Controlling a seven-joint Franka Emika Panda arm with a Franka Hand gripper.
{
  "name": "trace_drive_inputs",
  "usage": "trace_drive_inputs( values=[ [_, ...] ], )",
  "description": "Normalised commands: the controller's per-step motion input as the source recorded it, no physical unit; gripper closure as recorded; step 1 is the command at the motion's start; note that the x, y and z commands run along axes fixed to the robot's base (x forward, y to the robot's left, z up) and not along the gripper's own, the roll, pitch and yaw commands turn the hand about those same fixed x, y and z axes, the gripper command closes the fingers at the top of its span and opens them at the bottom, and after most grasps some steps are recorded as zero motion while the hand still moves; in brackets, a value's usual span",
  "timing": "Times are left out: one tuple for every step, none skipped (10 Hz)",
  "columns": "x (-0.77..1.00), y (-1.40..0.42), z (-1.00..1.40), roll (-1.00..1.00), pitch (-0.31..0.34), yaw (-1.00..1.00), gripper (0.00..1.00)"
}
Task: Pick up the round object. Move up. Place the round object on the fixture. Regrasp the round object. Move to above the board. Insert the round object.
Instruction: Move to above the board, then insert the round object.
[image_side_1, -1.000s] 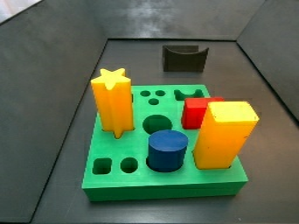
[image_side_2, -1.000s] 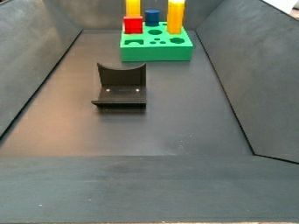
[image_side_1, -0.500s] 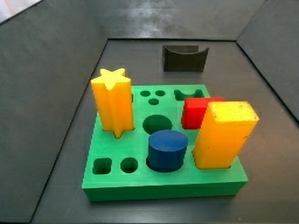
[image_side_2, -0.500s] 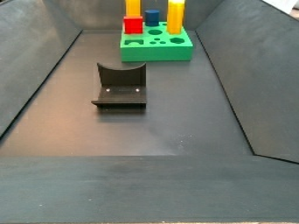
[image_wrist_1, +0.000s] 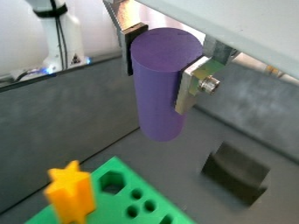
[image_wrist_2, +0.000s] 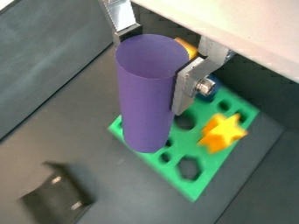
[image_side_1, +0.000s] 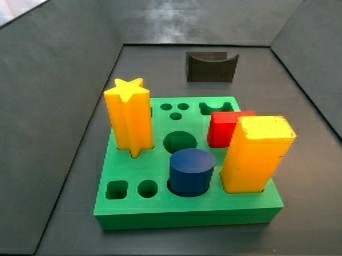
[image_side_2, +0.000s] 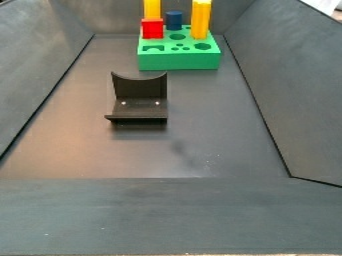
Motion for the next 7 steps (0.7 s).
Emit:
trace_drive_inputs(
  values=[
    [-0.29,-0.09,0.02,-0.94,-0.288,-0.02,1.0],
    [-0.16,-0.03,0.02,-0.63,-0.194,-0.02,1.0],
    [-0.1,-0.01,0.01,-0.41,-0.132,-0.02,1.0],
    [-0.06,0.0,0.0,-0.26,-0.079,-0.01,1.0],
    [-0.07,0.0,0.0,0.0,-0.001,0.0,1.0],
    [-0.01,-0.05,-0.04,0.0,-0.016,-0.01,1.0],
    [0.0,-0.07,-0.1,-0.02,-0.014,-0.03,1.0]
  ],
)
